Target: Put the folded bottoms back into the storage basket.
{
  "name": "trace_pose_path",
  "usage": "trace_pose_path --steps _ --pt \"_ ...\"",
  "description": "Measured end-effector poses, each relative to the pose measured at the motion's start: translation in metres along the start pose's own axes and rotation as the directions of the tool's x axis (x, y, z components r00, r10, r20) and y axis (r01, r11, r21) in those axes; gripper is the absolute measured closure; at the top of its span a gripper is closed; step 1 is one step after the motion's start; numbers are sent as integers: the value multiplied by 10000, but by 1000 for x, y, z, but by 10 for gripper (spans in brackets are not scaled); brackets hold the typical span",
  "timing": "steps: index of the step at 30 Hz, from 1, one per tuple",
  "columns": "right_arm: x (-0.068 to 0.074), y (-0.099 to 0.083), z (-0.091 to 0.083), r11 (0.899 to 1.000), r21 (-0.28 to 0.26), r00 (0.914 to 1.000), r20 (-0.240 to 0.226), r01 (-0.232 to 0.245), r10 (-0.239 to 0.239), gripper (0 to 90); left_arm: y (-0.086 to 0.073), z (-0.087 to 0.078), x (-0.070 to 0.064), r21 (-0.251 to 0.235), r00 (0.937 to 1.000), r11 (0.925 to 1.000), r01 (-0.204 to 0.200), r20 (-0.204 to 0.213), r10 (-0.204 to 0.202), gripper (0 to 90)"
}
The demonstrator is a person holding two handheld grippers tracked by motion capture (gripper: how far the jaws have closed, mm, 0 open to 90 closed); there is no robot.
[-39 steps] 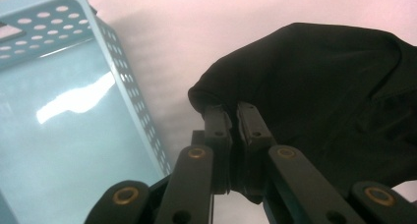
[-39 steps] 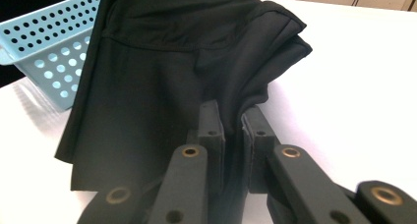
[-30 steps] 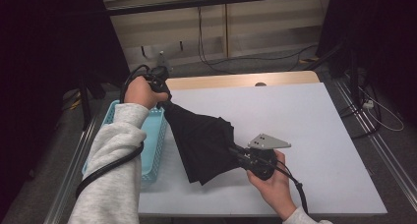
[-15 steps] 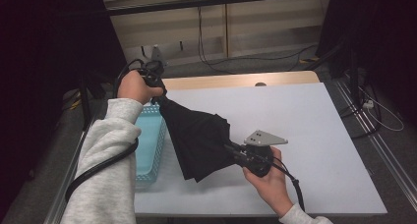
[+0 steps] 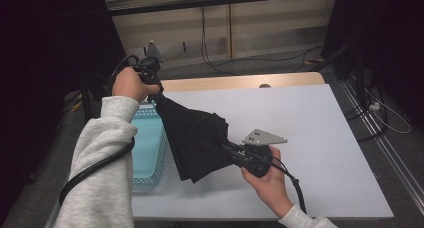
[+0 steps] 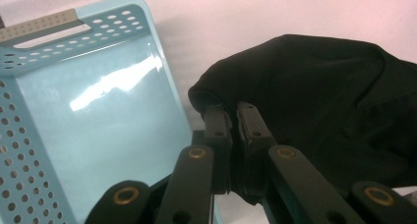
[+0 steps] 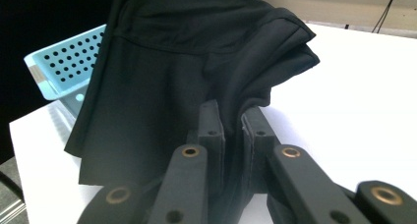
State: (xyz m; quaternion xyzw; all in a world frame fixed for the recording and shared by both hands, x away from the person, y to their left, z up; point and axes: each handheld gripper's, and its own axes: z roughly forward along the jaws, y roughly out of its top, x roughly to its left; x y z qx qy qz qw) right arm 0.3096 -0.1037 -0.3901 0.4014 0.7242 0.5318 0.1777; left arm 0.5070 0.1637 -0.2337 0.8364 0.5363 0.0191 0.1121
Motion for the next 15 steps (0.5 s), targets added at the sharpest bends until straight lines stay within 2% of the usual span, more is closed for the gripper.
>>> trace_pose_path --steps 11,15 --pt "5 9 -1 9997 -204 9999 -58 112 -114 818 -2 -14 1 -226 10000 9997 -25 -82 23 852" --pt "5 10 0 9998 -186 9999 -136 -30 27 818 0 -19 0 -203 9999 9998 11 -101 -13 852"
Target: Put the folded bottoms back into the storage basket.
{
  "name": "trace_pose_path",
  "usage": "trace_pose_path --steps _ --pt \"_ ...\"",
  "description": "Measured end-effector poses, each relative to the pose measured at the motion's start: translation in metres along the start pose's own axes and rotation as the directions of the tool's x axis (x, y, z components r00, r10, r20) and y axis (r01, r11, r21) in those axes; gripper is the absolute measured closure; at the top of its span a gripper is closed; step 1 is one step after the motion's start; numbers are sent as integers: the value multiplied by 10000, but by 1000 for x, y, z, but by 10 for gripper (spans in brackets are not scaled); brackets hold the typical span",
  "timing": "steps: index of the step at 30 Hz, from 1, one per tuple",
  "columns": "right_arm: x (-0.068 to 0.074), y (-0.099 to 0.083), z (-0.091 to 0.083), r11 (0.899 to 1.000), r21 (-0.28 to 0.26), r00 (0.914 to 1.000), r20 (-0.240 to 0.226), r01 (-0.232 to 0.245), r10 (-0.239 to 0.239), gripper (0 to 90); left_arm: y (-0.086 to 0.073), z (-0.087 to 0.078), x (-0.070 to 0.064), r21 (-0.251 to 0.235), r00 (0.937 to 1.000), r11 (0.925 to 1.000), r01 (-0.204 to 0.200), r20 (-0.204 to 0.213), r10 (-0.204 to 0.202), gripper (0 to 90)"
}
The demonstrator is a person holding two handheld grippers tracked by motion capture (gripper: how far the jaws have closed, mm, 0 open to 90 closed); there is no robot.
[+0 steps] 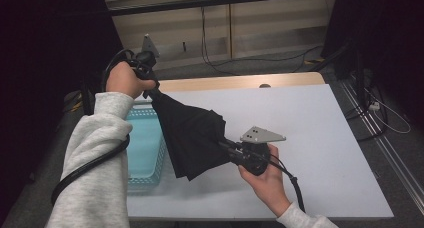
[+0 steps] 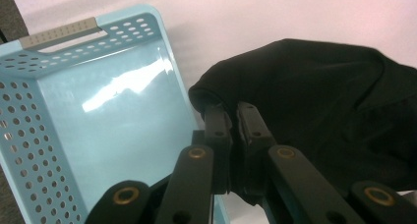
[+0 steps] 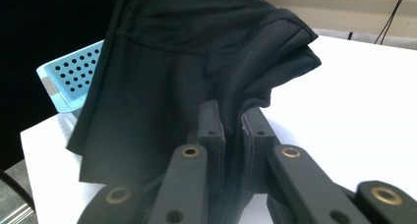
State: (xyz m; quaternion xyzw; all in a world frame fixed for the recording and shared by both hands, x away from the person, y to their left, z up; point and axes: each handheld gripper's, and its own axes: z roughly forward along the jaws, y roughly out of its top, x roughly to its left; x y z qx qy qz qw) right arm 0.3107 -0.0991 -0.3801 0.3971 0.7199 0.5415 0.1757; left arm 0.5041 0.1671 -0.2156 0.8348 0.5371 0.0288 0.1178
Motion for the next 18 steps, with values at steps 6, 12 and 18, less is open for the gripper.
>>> trace_pose_path --steps 6,12,18 --pt "3 4 0 9999 -138 10000 -5 14 -14 818 1 -7 -1 -29 9999 10000 25 -121 -25 852" --pt "6 9 1 9997 -235 9999 -67 89 -91 818 1 -14 2 -92 9998 9999 65 -176 -67 852" --pt "8 15 1 9994 -269 9997 -70 227 -229 818 1 -19 2 -128 9994 9999 86 -343 -90 852"
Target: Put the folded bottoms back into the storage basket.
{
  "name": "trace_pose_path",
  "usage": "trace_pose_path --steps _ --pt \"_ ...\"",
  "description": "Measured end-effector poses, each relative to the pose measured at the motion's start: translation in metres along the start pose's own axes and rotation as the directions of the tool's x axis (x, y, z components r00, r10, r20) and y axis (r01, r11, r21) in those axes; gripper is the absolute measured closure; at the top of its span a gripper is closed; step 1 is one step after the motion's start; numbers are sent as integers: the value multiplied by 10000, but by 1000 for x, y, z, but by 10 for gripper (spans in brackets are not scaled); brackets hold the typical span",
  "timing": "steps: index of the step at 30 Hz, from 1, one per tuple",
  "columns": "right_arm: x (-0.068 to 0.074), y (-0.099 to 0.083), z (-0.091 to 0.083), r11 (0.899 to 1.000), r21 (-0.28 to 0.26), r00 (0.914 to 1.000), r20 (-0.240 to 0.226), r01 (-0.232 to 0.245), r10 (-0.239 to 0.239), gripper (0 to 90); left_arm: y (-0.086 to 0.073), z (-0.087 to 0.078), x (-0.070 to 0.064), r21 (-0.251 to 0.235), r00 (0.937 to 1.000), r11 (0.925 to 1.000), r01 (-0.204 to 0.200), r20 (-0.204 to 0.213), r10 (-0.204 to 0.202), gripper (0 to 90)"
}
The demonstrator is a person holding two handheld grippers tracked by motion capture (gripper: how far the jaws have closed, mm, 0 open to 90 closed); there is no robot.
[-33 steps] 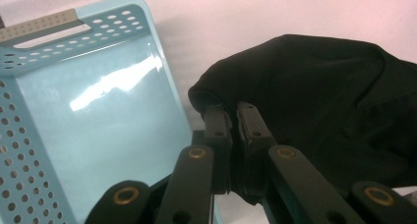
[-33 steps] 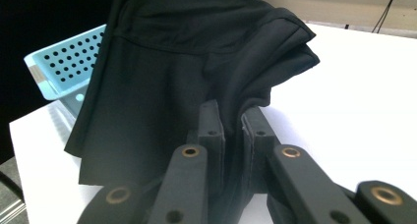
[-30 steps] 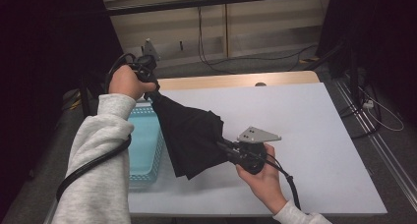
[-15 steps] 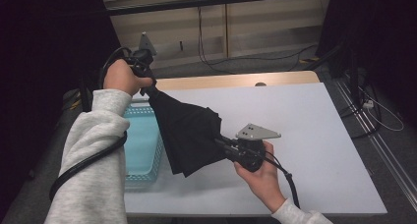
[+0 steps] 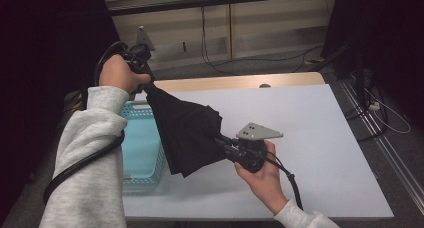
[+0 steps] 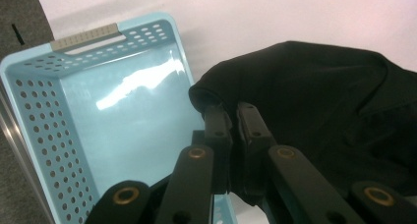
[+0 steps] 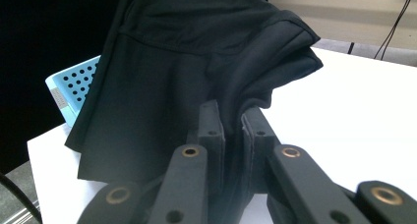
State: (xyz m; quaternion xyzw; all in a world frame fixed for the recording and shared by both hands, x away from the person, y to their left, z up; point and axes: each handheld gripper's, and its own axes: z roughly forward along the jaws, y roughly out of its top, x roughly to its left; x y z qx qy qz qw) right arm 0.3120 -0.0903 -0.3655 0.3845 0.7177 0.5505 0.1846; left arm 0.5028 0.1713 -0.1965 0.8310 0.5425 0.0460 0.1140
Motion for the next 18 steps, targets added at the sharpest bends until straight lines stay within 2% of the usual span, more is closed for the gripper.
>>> trace_pose_path --steps 3,6,12,18 --pt "1 3 2 10000 39 10000 -2 36 -36 818 1 -2 -1 -71 10000 10000 -42 71 42 852" --pt "3 6 2 9997 -22 9997 36 236 -236 818 1 -4 -1 -70 10000 10000 1 -30 -1 852" --pt "5 4 6 9999 -110 9999 -87 108 -109 817 0 -11 5 -75 9999 9999 90 -141 -91 852" --pt "11 5 12 9996 -104 9994 -253 250 -253 817 -3 -19 14 -25 9996 9998 195 -204 -196 852"
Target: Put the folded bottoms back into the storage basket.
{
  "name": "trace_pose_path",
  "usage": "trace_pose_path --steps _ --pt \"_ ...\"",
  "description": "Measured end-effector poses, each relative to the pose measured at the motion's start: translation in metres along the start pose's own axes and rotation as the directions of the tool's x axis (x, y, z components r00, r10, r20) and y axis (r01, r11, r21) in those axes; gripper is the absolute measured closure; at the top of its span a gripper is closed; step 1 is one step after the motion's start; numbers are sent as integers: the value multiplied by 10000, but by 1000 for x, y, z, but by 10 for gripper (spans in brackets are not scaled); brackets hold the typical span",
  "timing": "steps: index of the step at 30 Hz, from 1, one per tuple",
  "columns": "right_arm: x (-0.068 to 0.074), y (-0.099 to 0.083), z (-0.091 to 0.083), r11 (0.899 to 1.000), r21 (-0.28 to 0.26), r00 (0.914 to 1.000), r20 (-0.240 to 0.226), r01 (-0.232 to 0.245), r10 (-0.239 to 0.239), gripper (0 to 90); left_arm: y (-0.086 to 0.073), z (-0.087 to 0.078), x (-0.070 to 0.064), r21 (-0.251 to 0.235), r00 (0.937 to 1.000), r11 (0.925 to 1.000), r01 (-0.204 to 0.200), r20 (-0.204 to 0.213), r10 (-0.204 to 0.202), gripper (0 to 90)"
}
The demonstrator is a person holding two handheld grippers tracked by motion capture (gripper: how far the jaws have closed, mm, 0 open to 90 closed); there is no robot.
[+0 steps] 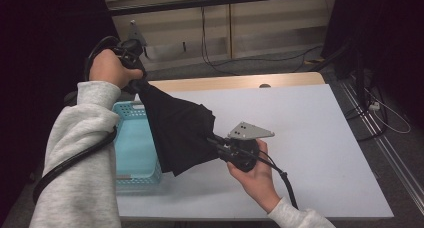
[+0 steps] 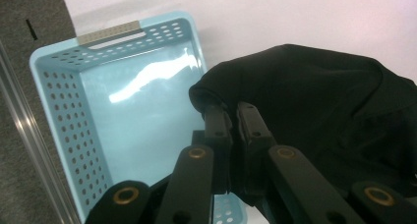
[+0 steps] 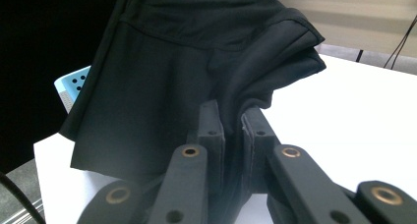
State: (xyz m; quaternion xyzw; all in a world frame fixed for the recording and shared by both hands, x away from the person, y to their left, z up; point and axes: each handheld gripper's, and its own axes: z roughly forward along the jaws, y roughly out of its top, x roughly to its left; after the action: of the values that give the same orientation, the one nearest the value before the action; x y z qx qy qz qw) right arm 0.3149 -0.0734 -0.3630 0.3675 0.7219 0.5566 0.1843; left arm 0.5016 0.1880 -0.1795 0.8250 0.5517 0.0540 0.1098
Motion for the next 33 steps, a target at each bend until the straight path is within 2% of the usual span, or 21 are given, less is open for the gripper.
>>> trace_pose_path --steps 5,9,17,26,29,33 --pt "5 9 4 9998 -83 9998 -116 165 -166 817 -3 -14 6 -255 10000 9997 47 -20 -47 852" --pt "11 16 10 9997 -62 9995 -197 246 -247 817 -7 -20 14 -401 10000 9992 68 -68 -71 852" --pt "26 22 25 9991 -59 9975 -561 420 -423 817 -13 -29 33 -522 9992 9980 357 -180 -367 852" --pt "42 26 41 9985 -146 9950 -836 535 -545 817 -17 -32 49 -529 9983 9977 435 -366 -455 852" --pt "47 26 45 9985 -99 9942 -934 535 -542 817 -19 -28 55 -584 9980 9969 531 -305 -549 852" --pt "52 24 51 9984 -79 9937 -966 558 -563 817 -22 -20 64 -423 9970 9967 695 -322 -709 852"
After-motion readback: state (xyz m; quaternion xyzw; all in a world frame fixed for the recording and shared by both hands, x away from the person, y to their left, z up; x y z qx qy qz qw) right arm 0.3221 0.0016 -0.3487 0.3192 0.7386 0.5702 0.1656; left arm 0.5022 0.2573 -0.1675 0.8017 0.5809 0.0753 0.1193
